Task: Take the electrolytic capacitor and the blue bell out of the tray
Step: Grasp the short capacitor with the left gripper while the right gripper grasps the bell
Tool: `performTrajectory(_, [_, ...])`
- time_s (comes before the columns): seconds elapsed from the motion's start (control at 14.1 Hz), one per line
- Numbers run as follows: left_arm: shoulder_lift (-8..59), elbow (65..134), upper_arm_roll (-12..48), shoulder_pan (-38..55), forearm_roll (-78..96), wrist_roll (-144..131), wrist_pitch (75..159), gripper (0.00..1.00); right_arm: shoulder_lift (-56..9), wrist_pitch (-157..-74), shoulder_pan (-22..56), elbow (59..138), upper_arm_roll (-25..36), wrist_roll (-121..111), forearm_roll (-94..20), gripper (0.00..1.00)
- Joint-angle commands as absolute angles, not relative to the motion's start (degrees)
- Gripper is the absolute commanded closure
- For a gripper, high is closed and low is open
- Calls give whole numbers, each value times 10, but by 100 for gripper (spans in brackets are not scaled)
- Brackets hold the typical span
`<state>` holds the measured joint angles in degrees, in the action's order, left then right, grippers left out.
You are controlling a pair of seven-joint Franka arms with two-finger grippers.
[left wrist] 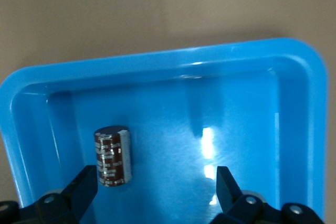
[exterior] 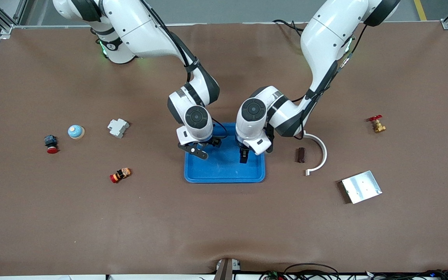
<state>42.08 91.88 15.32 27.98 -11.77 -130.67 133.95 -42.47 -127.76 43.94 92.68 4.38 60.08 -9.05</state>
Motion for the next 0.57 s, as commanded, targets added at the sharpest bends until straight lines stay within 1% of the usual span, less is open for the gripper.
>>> performTrajectory(0.0, [438, 908, 151, 292, -111, -1310, 1330, 0, -425, -1279, 447, 925, 51, 606, -102, 35])
performTrajectory(0.14, [438, 911, 151, 298, -112, -1308, 1325, 0, -425, -1280, 443, 925, 50, 606, -103, 54])
performTrajectory(0.21, [438, 911, 151, 298, -112, -1308, 1315, 0, -424, -1279, 439, 925, 50, 606, -105, 59])
performTrajectory(0.28, [438, 913, 151, 299, -112, -1308, 1313, 0, -420, -1277, 436, 925, 50, 605, -120, 66])
performTrajectory(0.35, [437, 919, 151, 301, -112, -1308, 1313, 0, -416, -1276, 434, 925, 51, 604, -135, 71])
performTrajectory(0.5, [437, 927, 151, 306, -112, -1307, 1313, 0, -404, -1276, 430, 924, 51, 599, -137, 73])
